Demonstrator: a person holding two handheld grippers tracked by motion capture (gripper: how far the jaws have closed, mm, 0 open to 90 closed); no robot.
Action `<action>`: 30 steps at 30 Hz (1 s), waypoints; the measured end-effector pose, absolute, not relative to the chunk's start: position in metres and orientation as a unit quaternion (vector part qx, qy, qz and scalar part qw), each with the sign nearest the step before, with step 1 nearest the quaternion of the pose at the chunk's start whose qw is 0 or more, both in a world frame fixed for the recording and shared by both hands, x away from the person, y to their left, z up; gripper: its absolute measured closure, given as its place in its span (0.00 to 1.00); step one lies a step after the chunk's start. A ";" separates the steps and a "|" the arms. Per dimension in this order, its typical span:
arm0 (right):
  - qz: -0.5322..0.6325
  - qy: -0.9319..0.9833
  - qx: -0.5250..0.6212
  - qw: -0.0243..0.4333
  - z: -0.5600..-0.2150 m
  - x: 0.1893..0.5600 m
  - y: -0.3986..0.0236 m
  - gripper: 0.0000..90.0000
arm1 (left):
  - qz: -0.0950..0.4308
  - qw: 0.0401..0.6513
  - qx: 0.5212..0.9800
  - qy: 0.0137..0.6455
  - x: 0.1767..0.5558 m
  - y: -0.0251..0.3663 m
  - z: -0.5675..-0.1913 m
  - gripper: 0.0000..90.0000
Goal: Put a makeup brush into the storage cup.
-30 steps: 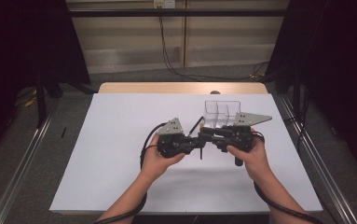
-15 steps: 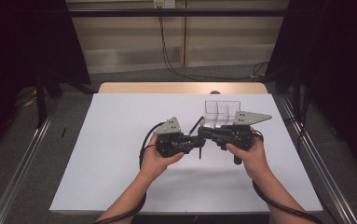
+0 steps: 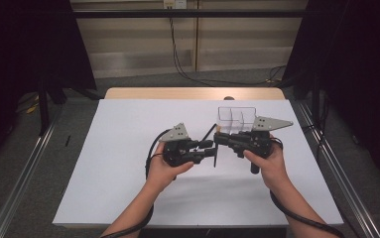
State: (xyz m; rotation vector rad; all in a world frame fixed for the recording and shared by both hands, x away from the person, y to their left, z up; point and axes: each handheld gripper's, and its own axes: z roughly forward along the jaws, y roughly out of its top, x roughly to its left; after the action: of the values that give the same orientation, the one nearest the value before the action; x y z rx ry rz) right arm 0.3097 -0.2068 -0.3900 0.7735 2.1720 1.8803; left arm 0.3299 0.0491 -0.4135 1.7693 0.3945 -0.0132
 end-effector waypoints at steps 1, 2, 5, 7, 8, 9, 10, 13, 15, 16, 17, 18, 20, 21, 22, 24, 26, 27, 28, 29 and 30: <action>0.630 0.727 0.259 0.084 -0.390 0.310 -0.207 0.94 | -0.005 0.617 0.768 0.172 0.330 0.050 -0.413 0.70; 0.631 0.727 0.259 0.084 -0.390 0.310 -0.207 0.94 | -0.004 0.617 0.768 0.172 0.330 0.051 -0.413 0.68; 0.631 0.727 0.258 0.084 -0.389 0.311 -0.208 0.94 | -0.005 0.621 0.764 0.172 0.330 0.052 -0.412 0.62; 0.630 0.727 0.259 0.085 -0.389 0.311 -0.208 0.94 | -0.003 0.622 0.764 0.171 0.329 0.053 -0.411 0.59; 0.630 0.727 0.259 0.085 -0.389 0.311 -0.209 0.94 | 0.000 0.621 0.764 0.172 0.329 0.054 -0.411 0.57; 0.630 0.727 0.260 0.085 -0.389 0.311 -0.209 0.94 | -0.001 0.622 0.764 0.173 0.329 0.055 -0.411 0.55; 0.630 0.727 0.260 0.086 -0.389 0.312 -0.209 0.94 | 0.001 0.621 0.764 0.174 0.329 0.055 -0.411 0.55; 0.630 0.727 0.258 0.087 -0.388 0.312 -0.210 0.94 | 0.000 0.622 0.762 0.179 0.330 0.058 -0.410 0.50; 0.631 0.726 0.259 0.087 -0.388 0.312 -0.211 0.94 | 0.005 0.622 0.762 0.182 0.330 0.060 -0.410 0.47; 0.631 0.726 0.259 0.088 -0.388 0.313 -0.211 0.94 | 0.004 0.623 0.761 0.182 0.330 0.061 -0.410 0.46; 0.630 0.727 0.260 0.089 -0.388 0.313 -0.211 0.94 | 0.007 0.624 0.759 0.184 0.330 0.062 -0.410 0.44; 0.630 0.726 0.260 0.090 -0.388 0.313 -0.212 0.94 | 0.009 0.624 0.759 0.184 0.329 0.063 -0.410 0.42; 0.631 0.726 0.259 0.090 -0.387 0.313 -0.212 0.94 | 0.011 0.627 0.757 0.184 0.329 0.065 -0.410 0.38; 0.631 0.726 0.259 0.090 -0.387 0.314 -0.212 0.94 | 0.011 0.628 0.756 0.185 0.330 0.065 -0.410 0.37; 0.631 0.725 0.259 0.090 -0.387 0.314 -0.212 0.94 | 0.013 0.627 0.757 0.185 0.330 0.066 -0.410 0.35; 0.632 0.724 0.260 0.090 -0.387 0.314 -0.213 0.94 | 0.015 0.628 0.756 0.183 0.329 0.067 -0.410 0.30; 0.632 0.724 0.260 0.091 -0.387 0.315 -0.213 0.94 | 0.019 0.629 0.756 0.181 0.329 0.068 -0.411 0.24; 0.632 0.724 0.260 0.091 -0.387 0.316 -0.213 0.94 | 0.021 0.629 0.756 0.181 0.330 0.069 -0.411 0.22; 0.632 0.724 0.260 0.091 -0.386 0.316 -0.213 0.94 | 0.020 0.629 0.756 0.181 0.330 0.069 -0.411 0.19; 0.633 0.724 0.260 0.091 -0.386 0.317 -0.213 0.94 | 0.021 0.629 0.755 0.183 0.330 0.070 -0.410 0.17; 0.632 0.724 0.259 0.092 -0.385 0.317 -0.213 0.94 | 0.022 0.631 0.753 0.186 0.330 0.071 -0.410 0.15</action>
State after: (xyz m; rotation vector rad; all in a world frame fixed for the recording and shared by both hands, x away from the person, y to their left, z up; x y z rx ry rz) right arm 0.3168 -0.2130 -0.3854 0.7691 2.1509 1.8780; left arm 0.3302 0.0705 -0.4104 1.7239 0.4259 0.0502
